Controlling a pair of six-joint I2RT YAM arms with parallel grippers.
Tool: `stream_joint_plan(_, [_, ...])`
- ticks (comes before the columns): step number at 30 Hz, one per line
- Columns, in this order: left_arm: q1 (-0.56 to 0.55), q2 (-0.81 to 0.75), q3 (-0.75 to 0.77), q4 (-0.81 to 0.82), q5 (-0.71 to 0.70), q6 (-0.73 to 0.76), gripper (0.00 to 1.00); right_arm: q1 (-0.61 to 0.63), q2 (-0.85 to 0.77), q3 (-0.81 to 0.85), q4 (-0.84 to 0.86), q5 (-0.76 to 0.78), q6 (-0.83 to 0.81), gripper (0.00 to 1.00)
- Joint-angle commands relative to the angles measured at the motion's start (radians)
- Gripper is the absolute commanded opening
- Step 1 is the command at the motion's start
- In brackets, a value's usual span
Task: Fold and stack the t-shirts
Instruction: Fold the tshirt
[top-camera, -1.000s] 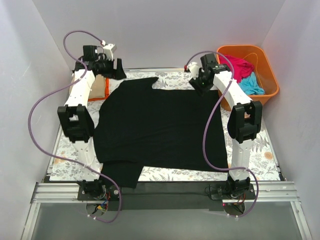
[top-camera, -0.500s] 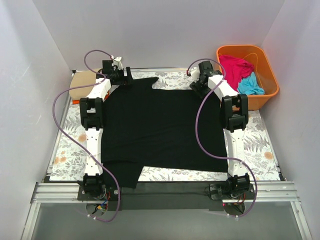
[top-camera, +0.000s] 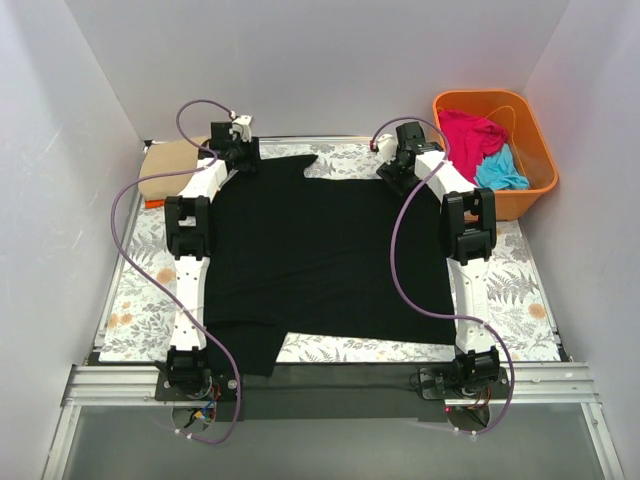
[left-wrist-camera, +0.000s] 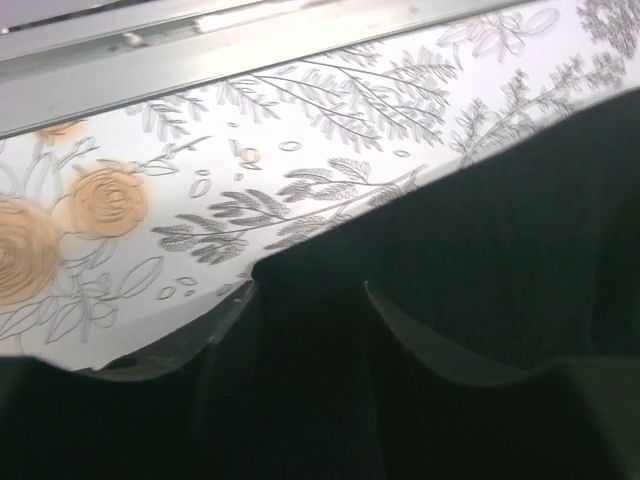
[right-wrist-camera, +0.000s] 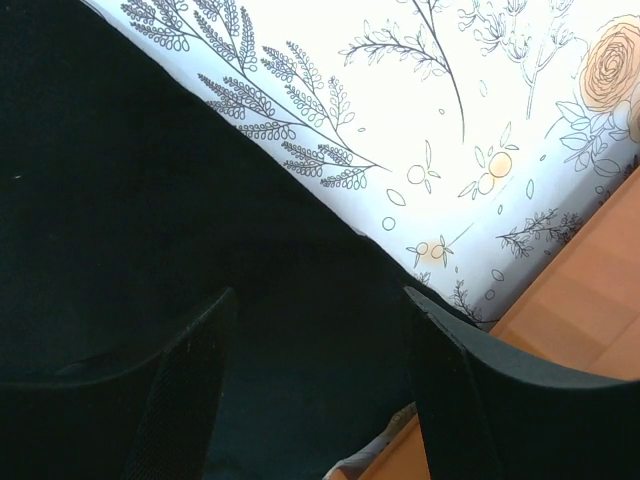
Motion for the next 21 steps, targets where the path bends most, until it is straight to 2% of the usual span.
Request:
stream_joint_plan(1, [-0.037,0.019,0.019,-0.025,0.070,0.044,0.33,0.004,-0.038,-0.022,0.000,-0.047,0.011,0.62])
stream_joint_plan(2, [-0.037,0.011,0.028,-0.017,0.068,0.024,0.23,0.002,-0.051,-0.025,-0.004,-0.051,0.015,0.62])
stream_joint_plan(3, [-0.035,0.005,0.034,0.007,0.068,0.012,0.01,0.002,-0.062,-0.026,-0.006,-0.064,0.024,0.61])
stream_joint_plan(7, [-0.028,-0.105,-0.024,0.113,0.100,-0.016,0.00,0.004,-0.117,-0.039,-0.027,-0.128,0.057,0.61])
stream_joint_plan(10, [-0.031,-0.279,-0.178,0.185,0.243,0.073,0.00,0.004,-0.176,-0.052,-0.053,-0.195,0.081,0.61])
stream_joint_plan(11, [-0.032,-0.325,-0.223,0.191,0.342,0.111,0.00,0.002,-0.205,-0.059,-0.065,-0.211,0.089,0.61])
stream_joint_plan(12, [-0.034,-0.422,-0.331,0.185,0.388,0.160,0.00,0.002,-0.219,-0.065,-0.072,-0.240,0.092,0.61])
stream_joint_plan(14, [-0.046,-0.519,-0.456,0.165,0.463,0.356,0.00,0.004,-0.257,-0.092,-0.087,-0.266,0.101,0.62])
stream_joint_plan(15, [-0.049,-0.614,-0.590,0.115,0.488,0.448,0.00,0.004,-0.269,-0.100,-0.095,-0.293,0.103,0.62])
stream_joint_plan(17, [-0.052,-0.705,-0.727,0.081,0.501,0.691,0.00,0.002,-0.297,-0.132,-0.111,-0.323,0.097,0.63])
stream_joint_plan(19, [-0.055,-0.800,-0.891,-0.028,0.501,0.859,0.00,0.004,-0.309,-0.149,-0.125,-0.335,0.090,0.63])
stream_joint_plan(20, [-0.054,-0.813,-0.924,-0.081,0.492,1.029,0.00,0.004,-0.320,-0.164,-0.136,-0.341,0.083,0.63])
stream_joint_plan(21, [-0.054,-0.820,-0.949,-0.225,0.463,1.111,0.00,0.004,-0.323,-0.171,-0.145,-0.360,0.077,0.63])
